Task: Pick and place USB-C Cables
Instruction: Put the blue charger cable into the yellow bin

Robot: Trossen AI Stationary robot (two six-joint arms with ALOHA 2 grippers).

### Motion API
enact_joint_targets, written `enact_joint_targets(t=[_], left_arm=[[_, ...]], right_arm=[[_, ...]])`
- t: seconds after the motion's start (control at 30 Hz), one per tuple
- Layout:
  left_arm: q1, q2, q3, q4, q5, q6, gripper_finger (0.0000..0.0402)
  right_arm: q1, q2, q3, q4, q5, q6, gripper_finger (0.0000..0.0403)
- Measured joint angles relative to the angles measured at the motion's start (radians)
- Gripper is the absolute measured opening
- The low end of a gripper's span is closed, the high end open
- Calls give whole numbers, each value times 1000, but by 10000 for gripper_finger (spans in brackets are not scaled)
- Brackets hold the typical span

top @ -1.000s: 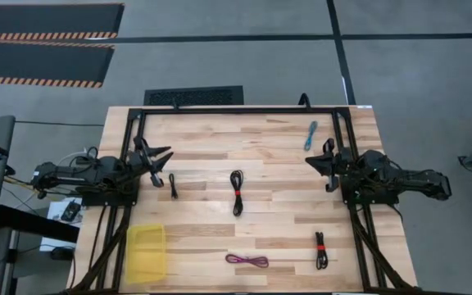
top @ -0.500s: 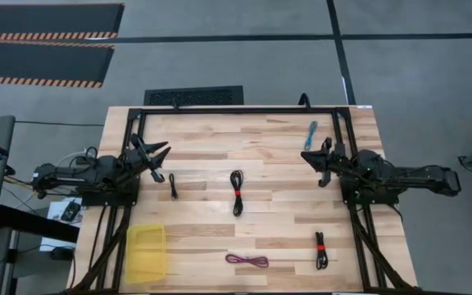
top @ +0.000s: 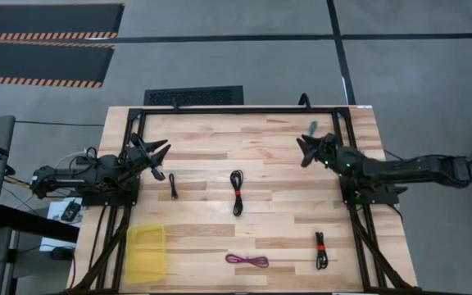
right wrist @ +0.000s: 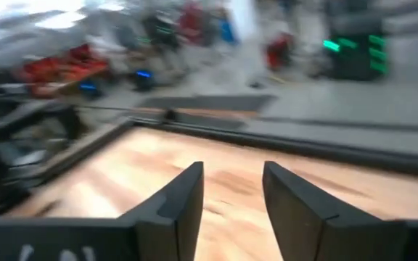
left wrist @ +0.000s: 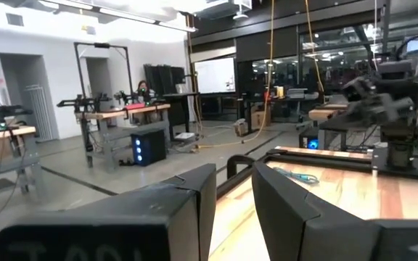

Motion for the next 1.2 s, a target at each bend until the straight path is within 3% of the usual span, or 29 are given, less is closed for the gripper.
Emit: enact_joint_targets(t=[0.23, 0.47, 0.63, 0.8, 0.9, 1.07, 1.2], left_arm=[[0, 0, 0, -75, -9, -48, 82], [0, 0, 0, -63, 3, -133, 82], [0, 0, 0, -79, 1, -161, 82], [0, 0, 0, -151, -114, -161, 88], [0, 0, 0, -146, -127, -140, 98], [0, 0, 0, -146, -140, -81, 113], [0, 0, 0, -147, -140, -72, 114]], right_arm=[[-231, 209, 170, -364, -11, 209, 198], [-371, 422, 334, -623, -85, 229, 187], [-416, 565, 369, -642, -118, 229, 174], [-464, 692, 373, -645, -166, 253, 170], [-485, 755, 377, -635, -165, 263, 174], [-494, 806, 380, -598, -174, 214, 167], [-484, 794, 378, -595, -210, 162, 123]])
